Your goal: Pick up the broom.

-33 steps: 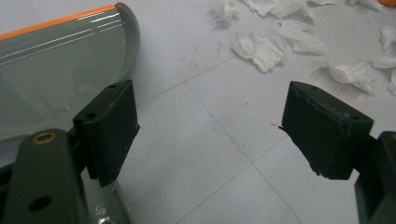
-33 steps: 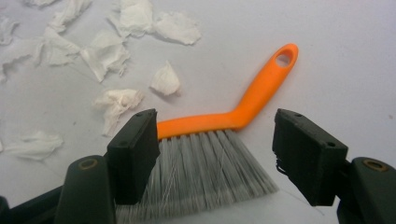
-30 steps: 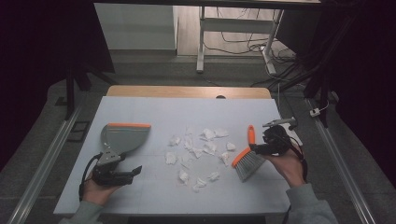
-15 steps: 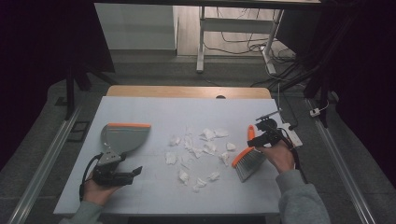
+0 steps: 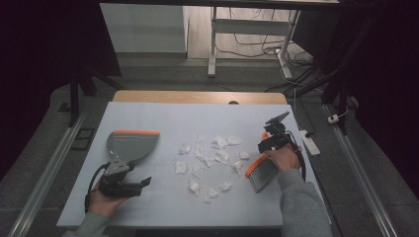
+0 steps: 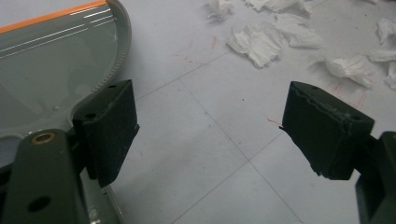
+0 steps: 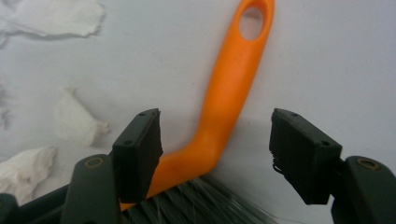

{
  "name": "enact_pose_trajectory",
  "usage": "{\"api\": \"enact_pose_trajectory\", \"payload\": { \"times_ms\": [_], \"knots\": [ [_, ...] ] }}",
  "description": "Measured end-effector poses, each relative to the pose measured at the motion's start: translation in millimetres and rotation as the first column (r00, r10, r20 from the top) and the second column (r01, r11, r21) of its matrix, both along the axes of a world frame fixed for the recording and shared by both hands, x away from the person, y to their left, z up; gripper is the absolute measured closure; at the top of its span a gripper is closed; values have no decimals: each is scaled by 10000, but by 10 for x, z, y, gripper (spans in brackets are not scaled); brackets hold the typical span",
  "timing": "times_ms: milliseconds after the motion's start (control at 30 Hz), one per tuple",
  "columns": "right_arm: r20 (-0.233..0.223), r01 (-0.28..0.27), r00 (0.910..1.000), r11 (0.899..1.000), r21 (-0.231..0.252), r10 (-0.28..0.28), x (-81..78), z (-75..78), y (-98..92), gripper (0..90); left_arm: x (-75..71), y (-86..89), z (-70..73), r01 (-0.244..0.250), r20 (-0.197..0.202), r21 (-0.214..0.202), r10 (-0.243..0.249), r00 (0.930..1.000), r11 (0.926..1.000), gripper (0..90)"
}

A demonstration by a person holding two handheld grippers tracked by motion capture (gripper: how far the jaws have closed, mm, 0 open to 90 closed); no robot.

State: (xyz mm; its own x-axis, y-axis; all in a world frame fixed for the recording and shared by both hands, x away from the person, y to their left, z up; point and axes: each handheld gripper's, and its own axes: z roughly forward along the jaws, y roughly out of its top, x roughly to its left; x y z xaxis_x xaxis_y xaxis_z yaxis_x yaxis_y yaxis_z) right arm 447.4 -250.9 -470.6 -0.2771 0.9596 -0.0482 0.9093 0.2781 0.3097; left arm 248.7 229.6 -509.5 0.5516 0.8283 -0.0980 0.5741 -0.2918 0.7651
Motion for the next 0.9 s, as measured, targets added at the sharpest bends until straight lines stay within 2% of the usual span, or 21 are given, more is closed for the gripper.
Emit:
{"api": "enact_pose_trajectory", "payload": {
  "times_ms": [300, 500, 567, 700, 767, 900],
  "knots": [
    [-444, 525, 9976, 9986, -22, -526, 60, -130, 6, 415, 6, -13, -7, 22, -20, 41, -22, 10000, 10000, 188],
    [-789, 864, 9930, 9960, -209, -877, 71, -173, 53, 542, 2, -37, -12, 85, -24, 124, -84, 10000, 9999, 187],
    [-753, 1168, 9902, 9930, -203, -1180, 68, -183, 60, 563, -1, -31, -8, 56, -10, 99, -56, 10000, 9999, 186],
    [-708, 1417, 9872, 9896, -252, -1432, 56, -183, 80, 625, -8, -24, 0, 0, 20, 66, 0, 10000, 10000, 187],
    [-696, 1667, 9834, 9858, -188, -1676, 52, -182, 80, 677, -8, -27, -1, 15, 18, 77, -15, 10000, 10000, 187],
    [-584, 1608, 9849, 9863, -379, -1628, 38, -184, 102, 703, -5, -43, -9, 50, -19, 153, -50, 10000, 9999, 187]
  ]
}}
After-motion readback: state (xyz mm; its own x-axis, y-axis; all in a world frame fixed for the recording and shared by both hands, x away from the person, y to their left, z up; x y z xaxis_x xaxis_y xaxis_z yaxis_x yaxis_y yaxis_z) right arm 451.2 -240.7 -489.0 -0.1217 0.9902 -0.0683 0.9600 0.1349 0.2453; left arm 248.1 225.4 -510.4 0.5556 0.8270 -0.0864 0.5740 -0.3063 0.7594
